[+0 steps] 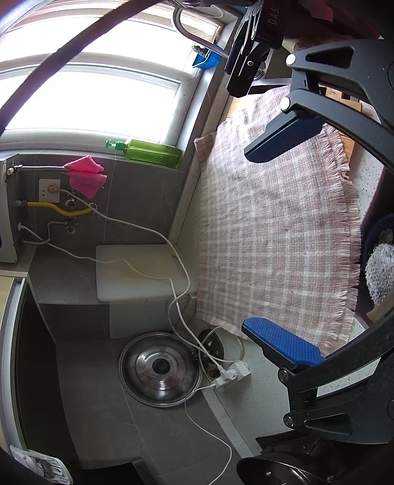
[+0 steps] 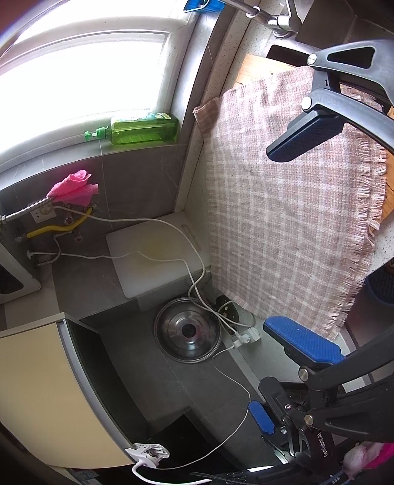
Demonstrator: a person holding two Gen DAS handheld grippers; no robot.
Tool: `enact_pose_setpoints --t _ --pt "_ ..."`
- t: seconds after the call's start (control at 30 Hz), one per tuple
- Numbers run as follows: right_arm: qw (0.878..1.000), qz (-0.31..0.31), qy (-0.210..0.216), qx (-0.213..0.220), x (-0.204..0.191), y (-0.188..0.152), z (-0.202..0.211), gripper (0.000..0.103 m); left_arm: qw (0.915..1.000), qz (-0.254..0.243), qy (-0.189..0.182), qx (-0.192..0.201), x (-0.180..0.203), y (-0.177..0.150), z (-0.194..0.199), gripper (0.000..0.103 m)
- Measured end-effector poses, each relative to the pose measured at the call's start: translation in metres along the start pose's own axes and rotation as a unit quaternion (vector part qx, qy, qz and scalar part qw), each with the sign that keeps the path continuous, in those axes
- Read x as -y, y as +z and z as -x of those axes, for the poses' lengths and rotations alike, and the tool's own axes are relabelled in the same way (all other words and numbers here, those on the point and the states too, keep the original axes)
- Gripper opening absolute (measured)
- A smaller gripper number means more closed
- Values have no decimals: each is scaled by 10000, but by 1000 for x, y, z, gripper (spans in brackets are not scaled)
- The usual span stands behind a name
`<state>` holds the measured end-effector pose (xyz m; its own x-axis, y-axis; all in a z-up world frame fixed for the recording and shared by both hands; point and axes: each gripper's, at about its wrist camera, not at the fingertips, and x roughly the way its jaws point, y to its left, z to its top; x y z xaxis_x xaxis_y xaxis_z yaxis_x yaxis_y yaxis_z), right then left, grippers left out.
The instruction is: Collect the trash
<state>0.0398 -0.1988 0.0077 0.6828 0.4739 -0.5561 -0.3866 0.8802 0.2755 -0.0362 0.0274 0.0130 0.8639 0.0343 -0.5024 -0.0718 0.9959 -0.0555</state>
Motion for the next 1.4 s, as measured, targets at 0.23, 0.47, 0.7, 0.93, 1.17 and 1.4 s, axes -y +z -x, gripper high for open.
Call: enact_pose_setpoints --t 0.23,0.47,0.7,0.93,1.17,1.4 --pt "10000 -34 -17 -15 3 1 -4 103 10000 -4 -28 -4 -1 -2 -3 103" --pt "10000 -62 -41 -41 6 1 -6 103 10000 -3 -47 -52 0 -2 -8 103" --pt "9999 -78 -52 -92 8 1 -11 103 10000 10 -15 -36 0 -2 -10 103" --pt "9999 -83 -56 -118 10 1 -13 103 10000 -6 -42 -55 -1 -3 -13 103" --pt "9998 -105 -62 -162 13 0 -18 103 9999 112 -47 -96 0 -6 -19 103" --pt "9996 -181 -84 -220 19 -2 -24 103 9999 89 90 28 3 -7 -21 103"
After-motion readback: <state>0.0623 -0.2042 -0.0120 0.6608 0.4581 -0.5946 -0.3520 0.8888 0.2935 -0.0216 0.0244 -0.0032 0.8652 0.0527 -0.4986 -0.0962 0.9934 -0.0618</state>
